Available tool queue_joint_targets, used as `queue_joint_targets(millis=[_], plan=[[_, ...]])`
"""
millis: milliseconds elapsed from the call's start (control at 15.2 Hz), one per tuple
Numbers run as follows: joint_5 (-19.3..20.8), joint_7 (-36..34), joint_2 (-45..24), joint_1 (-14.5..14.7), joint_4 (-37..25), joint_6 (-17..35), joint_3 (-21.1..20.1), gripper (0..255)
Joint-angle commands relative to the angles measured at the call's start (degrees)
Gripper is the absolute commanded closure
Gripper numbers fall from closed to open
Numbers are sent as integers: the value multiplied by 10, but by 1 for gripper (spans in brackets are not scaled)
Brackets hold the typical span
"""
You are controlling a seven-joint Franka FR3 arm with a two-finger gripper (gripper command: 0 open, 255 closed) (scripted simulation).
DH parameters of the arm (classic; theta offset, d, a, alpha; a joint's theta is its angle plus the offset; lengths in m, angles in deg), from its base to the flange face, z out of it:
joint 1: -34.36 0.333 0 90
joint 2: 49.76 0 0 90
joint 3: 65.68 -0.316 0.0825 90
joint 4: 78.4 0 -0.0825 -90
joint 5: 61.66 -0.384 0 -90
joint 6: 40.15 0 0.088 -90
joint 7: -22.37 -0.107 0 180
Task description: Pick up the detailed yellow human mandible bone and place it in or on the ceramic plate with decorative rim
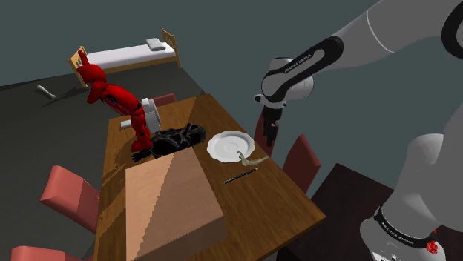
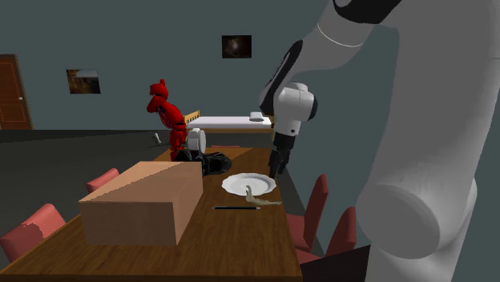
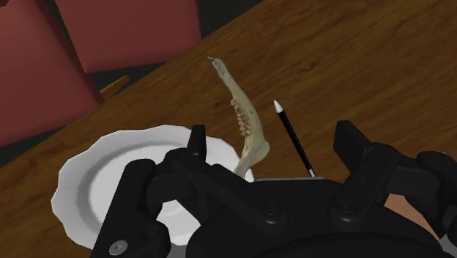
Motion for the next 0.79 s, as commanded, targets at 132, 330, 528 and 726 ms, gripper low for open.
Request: queue_joint_targets(millis=[132,330,528,726], plan=[[-78,111,-89,4,-39,10,-19,0],[-90,120,-102,3,-36,22,-25,0],[-106,130,-119,4,-32,41,-32,0],[-121,140,-133,4,-29,56,-38,0]])
